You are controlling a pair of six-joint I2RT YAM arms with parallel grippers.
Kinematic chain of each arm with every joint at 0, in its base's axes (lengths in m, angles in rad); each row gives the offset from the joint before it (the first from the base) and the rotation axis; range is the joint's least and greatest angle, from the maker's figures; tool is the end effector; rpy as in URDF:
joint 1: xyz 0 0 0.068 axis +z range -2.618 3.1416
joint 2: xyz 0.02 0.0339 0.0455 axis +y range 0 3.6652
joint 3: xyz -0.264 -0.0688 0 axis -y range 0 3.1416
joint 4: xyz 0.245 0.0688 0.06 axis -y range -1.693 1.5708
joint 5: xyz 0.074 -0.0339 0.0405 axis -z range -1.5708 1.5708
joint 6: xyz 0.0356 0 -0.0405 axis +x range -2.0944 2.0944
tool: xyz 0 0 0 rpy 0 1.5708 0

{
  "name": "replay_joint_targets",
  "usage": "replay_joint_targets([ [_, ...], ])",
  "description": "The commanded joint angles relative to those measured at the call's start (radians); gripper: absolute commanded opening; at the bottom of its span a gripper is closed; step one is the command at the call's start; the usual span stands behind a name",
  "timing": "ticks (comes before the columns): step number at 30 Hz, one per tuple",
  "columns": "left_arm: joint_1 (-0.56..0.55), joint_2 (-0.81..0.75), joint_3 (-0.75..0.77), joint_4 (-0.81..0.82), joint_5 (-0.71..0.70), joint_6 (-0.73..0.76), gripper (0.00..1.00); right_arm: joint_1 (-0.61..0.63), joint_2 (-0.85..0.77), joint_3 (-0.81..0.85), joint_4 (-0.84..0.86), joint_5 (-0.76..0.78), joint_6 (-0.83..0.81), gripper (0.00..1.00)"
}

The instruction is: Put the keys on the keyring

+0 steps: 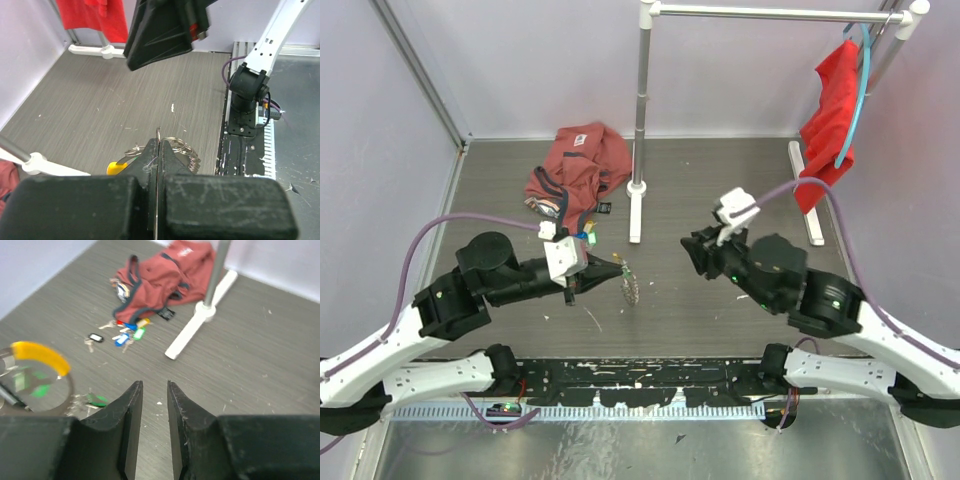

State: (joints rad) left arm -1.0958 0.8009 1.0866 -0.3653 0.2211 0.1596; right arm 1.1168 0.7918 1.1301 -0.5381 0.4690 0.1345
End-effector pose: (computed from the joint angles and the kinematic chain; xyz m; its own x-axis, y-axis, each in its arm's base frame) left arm 0.0675 -0.1483 0.4210 0.1179 0.1098 -0.9869 0.9611 0.2374 0.1412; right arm 0.0800 0.1272 0.4183 -0.1677 -0.0709 -0.9833 -0.5902 0.8061 0.0425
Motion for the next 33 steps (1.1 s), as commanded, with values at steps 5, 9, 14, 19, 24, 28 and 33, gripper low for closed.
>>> replay_joint_targets([
  [5,-0.004,-0.098,-0.03,-0.075,-0.114,-0.015,0.0,-0.511,0.221,0.02,0.095,-0.503,0.205,0.33],
  [9,-0.001,-0.119,-0.033,-0.114,-0.154,-0.021,0.0,-0.549,0.348,0.026,0.162,-0.579,0.205,0.4],
  [14,0.014,-0.135,-0.043,-0.149,-0.208,-0.024,0.0,-0.549,0.539,0.072,0.24,-0.622,0.203,0.42],
  [19,0.114,-0.137,-0.048,-0.174,-0.168,-0.045,0.0,-0.549,0.752,0.167,0.281,-0.671,0.197,0.43],
  [24,0.365,-0.115,-0.048,-0.184,0.039,-0.101,0.0,-0.545,0.945,0.265,0.327,-0.71,0.2,0.43],
  [28,0.534,-0.078,-0.02,-0.17,0.16,-0.143,0.0,-0.529,1.098,0.371,0.33,-0.736,0.195,0.43],
  [33,0.603,-0.04,0.059,-0.151,0.176,-0.151,0.0,-0.494,1.25,0.49,0.336,-0.762,0.199,0.43],
])
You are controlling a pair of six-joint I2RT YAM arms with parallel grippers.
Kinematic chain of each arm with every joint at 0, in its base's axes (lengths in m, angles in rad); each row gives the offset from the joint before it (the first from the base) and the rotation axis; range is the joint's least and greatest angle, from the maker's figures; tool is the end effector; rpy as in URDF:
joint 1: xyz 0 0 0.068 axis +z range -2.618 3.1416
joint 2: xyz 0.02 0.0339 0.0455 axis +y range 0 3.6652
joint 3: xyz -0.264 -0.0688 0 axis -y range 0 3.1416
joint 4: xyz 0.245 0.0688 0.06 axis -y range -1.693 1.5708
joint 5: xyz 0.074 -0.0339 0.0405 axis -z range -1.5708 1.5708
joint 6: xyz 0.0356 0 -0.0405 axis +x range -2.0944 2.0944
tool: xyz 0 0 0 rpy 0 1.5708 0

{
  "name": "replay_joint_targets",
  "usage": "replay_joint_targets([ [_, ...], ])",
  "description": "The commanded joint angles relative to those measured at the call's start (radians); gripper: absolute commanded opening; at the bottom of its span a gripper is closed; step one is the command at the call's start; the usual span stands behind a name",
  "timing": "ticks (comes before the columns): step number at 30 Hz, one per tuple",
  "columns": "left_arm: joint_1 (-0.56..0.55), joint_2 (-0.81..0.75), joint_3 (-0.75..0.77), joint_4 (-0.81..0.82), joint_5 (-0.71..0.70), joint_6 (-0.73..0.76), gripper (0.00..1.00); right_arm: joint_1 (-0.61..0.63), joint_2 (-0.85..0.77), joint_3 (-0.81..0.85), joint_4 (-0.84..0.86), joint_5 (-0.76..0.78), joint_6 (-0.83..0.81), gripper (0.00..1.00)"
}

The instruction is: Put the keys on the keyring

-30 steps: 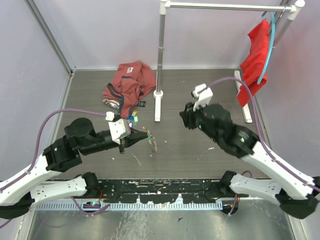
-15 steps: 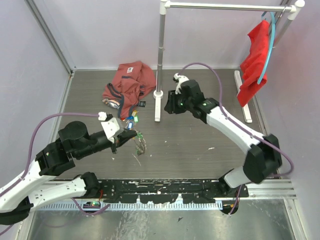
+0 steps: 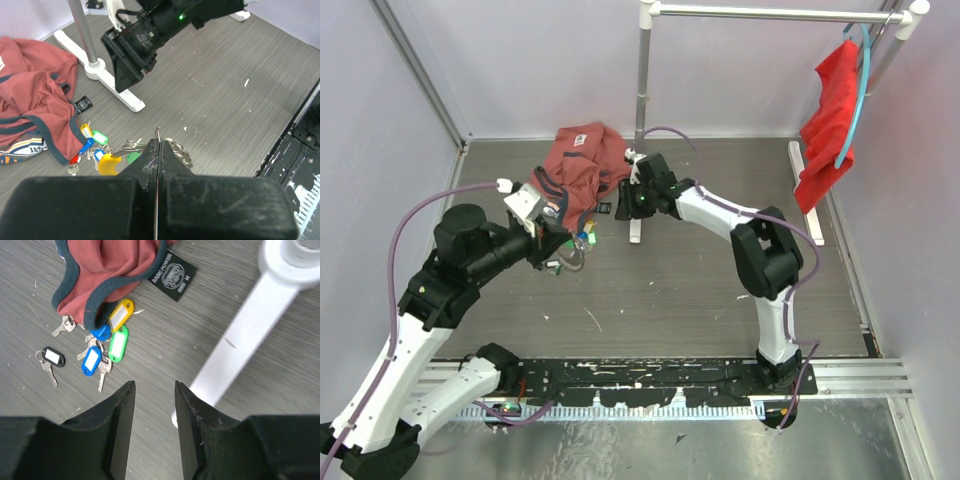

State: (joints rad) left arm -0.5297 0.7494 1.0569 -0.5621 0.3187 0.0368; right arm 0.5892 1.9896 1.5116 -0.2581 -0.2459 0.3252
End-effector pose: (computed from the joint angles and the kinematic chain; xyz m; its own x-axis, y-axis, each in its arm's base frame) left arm 0.1207 -0.0836 0.3975 -0.1899 0.1517 -0.9700 0.7490 0.6612 -0.0433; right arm 0.3717 0.2589 0.2224 -0.7491 -0.1279 -0.6500 -0.4745 0.7883 0.3917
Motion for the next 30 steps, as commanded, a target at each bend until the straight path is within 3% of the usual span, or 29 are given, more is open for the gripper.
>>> replay_joint_targets([
  [1,0.039,0.017,0.104,0.043,0.075,-0.027,0.0,0.041,0.075,0.132,0.057,-0.052,0.009,0.43],
  [8,0.04,-0.001,0.163,0.016,0.021,-0.013,0.0,0.1,0.2,0.257,0.029,-0.042,-0.026,0.43],
  [19,0.04,-0.026,0.171,-0.032,0.003,0.003,0.0,0.21,0.313,0.401,-0.079,0.12,-0.149,0.43],
  [24,0.04,-0.033,0.179,-0.049,-0.001,0.014,0.0,0.248,0.324,0.422,-0.127,0.234,-0.185,0.43],
  [30,0.04,-0.028,0.18,-0.052,0.001,0.029,0.0,0.251,0.295,0.37,-0.145,0.221,-0.21,0.43],
])
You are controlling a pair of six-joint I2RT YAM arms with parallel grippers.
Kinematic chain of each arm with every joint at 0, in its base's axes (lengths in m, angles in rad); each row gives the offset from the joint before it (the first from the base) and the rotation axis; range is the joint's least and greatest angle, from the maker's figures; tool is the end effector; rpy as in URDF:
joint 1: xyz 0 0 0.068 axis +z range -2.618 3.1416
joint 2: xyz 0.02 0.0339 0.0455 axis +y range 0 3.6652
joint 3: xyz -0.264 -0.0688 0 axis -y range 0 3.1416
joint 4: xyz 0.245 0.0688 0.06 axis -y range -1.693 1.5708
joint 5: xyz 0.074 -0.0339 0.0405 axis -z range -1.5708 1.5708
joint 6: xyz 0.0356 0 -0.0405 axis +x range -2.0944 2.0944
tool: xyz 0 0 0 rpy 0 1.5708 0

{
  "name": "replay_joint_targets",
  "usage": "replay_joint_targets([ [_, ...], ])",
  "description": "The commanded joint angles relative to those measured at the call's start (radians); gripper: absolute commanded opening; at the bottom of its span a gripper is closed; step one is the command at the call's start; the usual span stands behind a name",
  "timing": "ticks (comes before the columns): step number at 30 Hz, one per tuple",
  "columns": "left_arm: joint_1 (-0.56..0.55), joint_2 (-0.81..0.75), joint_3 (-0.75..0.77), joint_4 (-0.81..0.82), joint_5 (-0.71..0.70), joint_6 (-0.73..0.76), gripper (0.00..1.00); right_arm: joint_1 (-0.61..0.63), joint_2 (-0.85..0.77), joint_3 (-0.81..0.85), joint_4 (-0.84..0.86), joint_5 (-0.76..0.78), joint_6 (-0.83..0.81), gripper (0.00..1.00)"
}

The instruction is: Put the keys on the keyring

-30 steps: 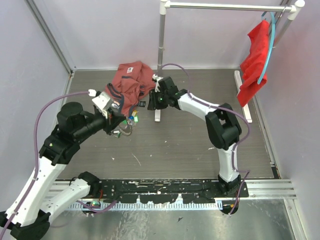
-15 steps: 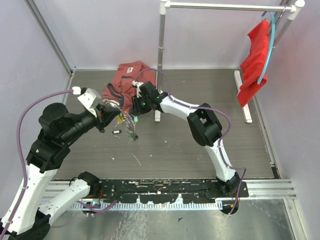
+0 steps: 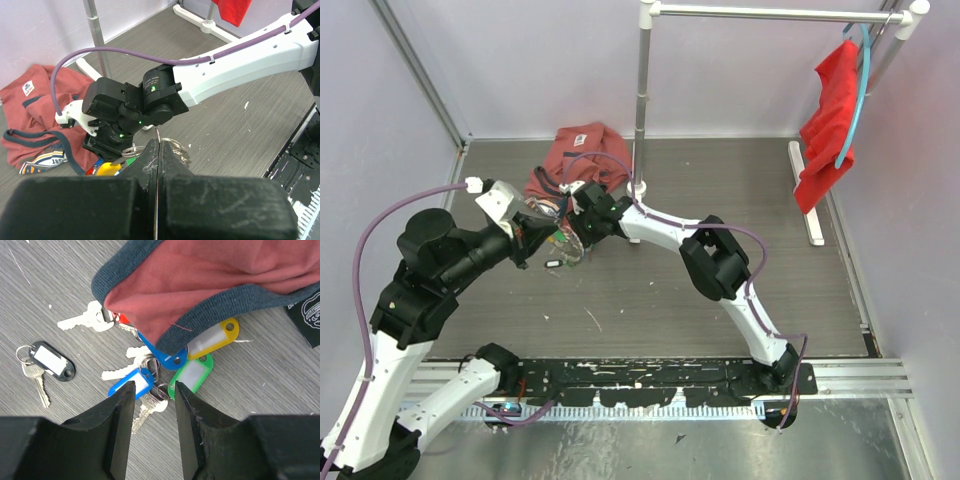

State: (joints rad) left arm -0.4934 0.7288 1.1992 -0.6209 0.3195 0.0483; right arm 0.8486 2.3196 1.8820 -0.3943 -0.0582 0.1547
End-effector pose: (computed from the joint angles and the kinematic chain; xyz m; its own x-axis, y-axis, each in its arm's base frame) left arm 0.1011 -0.0671 0.4377 -0.0970 0.1042 -0.9898 0.7287 0.6848 0.0007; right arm 0.3427 0.3922 0.1764 -0.6022 -0.4509 -0.6588 -0.6904 0.7085 0.1463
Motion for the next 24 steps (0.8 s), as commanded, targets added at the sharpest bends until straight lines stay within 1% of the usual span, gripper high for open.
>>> replay_joint_targets([
  [1,0.004,-0.006,0.038,0.007,0.001,0.02,0.0,-0.007,-0.039,-0.007,-0.012,0.024,-0.049,0.42],
  [9,0.004,0.0,0.033,0.008,0.004,0.031,0.0,-0.001,-0.041,-0.032,-0.022,0.001,-0.086,0.41],
  [15,0.004,0.004,0.029,0.007,0.003,0.041,0.0,0.0,-0.032,-0.026,-0.021,-0.035,-0.1,0.36],
  [18,0.004,0.006,0.033,0.007,0.003,0.041,0.0,0.0,-0.03,-0.026,-0.016,-0.051,-0.111,0.31],
  [24,0.004,0.011,0.031,0.007,0.005,0.041,0.0,0.0,-0.046,-0.045,-0.008,-0.048,-0.126,0.05],
])
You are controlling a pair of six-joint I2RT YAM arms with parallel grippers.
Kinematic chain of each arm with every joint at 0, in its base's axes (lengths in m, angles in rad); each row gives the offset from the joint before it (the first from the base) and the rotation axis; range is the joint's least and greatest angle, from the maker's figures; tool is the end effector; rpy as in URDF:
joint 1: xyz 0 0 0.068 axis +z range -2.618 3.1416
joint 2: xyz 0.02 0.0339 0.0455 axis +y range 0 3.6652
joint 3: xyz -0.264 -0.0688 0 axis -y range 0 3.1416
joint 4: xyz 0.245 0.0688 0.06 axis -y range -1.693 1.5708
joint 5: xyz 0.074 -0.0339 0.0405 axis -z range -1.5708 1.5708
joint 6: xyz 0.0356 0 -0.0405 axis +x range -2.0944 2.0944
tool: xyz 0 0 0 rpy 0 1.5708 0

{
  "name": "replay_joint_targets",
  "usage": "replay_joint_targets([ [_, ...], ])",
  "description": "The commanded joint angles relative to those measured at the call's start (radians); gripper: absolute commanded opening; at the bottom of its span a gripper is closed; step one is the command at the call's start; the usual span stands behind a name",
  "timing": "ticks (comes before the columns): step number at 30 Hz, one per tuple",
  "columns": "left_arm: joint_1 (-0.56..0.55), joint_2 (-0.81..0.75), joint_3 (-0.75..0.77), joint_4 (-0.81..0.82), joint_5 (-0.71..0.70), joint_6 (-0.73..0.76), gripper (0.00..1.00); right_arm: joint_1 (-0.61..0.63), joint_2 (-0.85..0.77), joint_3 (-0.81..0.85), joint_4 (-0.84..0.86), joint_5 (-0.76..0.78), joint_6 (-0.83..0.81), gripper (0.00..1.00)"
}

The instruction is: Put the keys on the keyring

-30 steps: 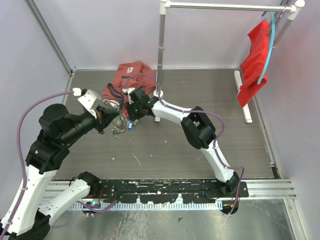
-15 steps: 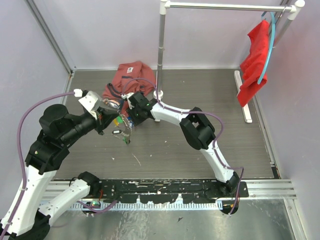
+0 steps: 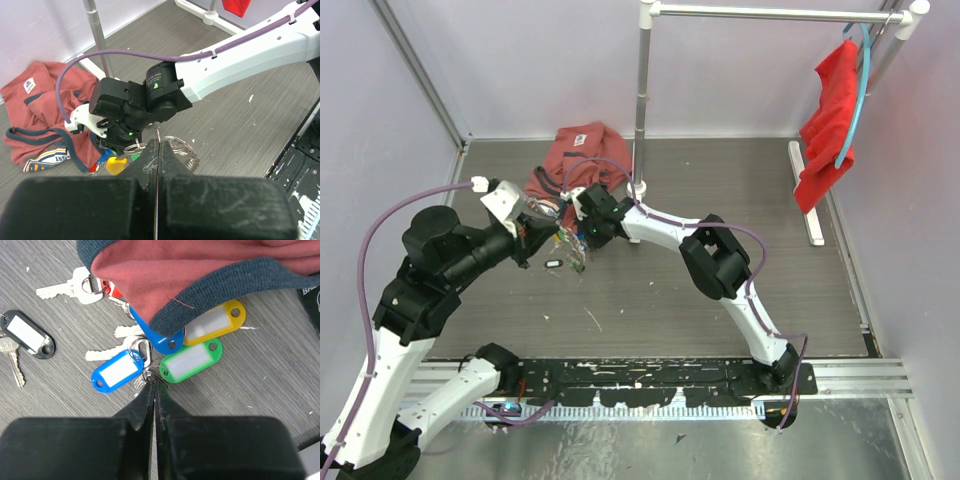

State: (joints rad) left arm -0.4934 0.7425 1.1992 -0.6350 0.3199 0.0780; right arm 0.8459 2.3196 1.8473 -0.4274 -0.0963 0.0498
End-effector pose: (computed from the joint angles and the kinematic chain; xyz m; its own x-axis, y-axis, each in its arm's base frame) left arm 0.1048 -0.0691 0.4348 -0.0995 0.1375 -0.9855 0.7321 0.6808 0.0211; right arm 0.3378 0.3865 0.1632 -0.5577 -0.5549 -0.6173 -0.7579 0.6436 0.1062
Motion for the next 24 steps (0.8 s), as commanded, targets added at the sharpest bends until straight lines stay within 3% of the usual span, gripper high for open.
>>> replay_joint_targets([
  [1,0.004,-0.003,0.031,0.023,0.005,0.011,0.0,0.002,-0.06,-0.027,0.038,-0.009,-0.025,0.02],
  [21,0.004,-0.02,-0.001,0.036,0.046,-0.001,0.0,0.002,-0.515,-0.534,0.141,0.017,-0.031,0.01],
  [22,0.004,-0.02,-0.003,0.035,0.047,-0.001,0.0,0.001,-0.528,-0.545,0.145,0.001,-0.035,0.03],
  [24,0.004,-0.02,-0.007,0.037,0.047,-0.001,0.0,0.0,-0.532,-0.557,0.168,-0.067,-0.059,0.19],
])
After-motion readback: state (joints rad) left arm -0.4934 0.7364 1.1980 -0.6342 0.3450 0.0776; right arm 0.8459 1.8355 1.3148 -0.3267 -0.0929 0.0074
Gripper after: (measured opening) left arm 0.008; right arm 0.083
